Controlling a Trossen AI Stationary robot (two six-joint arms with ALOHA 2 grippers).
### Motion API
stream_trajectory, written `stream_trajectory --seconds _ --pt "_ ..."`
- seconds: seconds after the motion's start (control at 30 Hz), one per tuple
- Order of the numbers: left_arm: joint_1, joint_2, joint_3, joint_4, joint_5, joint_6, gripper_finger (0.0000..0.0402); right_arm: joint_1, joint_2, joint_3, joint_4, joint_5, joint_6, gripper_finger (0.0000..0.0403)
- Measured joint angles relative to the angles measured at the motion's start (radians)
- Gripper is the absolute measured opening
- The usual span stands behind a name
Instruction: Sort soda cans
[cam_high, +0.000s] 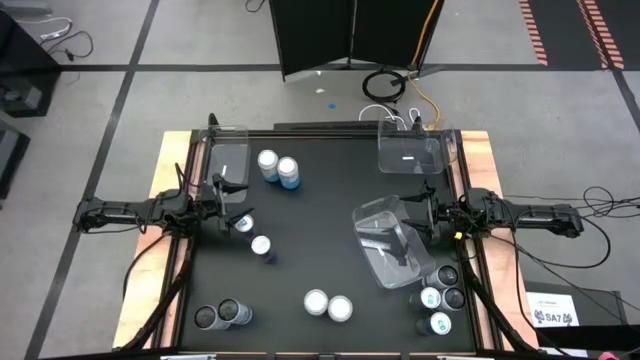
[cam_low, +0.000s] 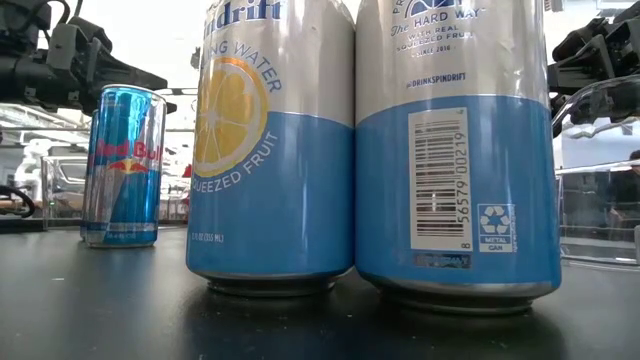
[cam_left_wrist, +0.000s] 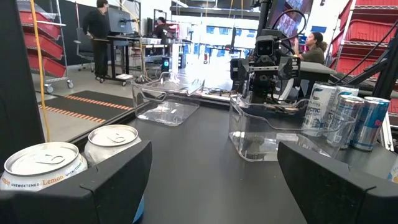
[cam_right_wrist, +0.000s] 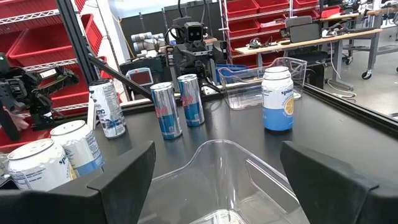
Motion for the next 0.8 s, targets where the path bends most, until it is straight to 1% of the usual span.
stream_trajectory --seconds 0.3,0.4,0.5,0.6,0.7,0.8 --pt "0.000 0.000 0.000 0.004 0.000 -0.010 0.0357 0.000 0.000 0.000 0.000 0.000 0.000 0.0338" --pt "0.000 0.000 0.000 0.011 -0.001 -0.124 0.0357 0.000 0.000 0.000 0.000 0.000 0.000 0.0338" --pt "0.000 0.000 0.000 0.028 -0.035 -0.263 0.0357 0.000 0.000 0.000 0.000 0.000 0.000 0.0338" --pt "0.000 0.000 0.000 0.037 -0.042 -0.366 0.0357 0.000 0.000 0.000 0.000 0.000 0.000 0.0338" --pt "0.000 0.000 0.002 0.036 -0.043 -0.415 0.0357 0.000 0.000 0.000 0.000 0.000 0.000 0.0338" --pt "0.000 0.000 0.007 0.034 -0.043 -0.421 0.0357 0.000 0.000 0.000 0.000 0.000 0.000 0.0338"
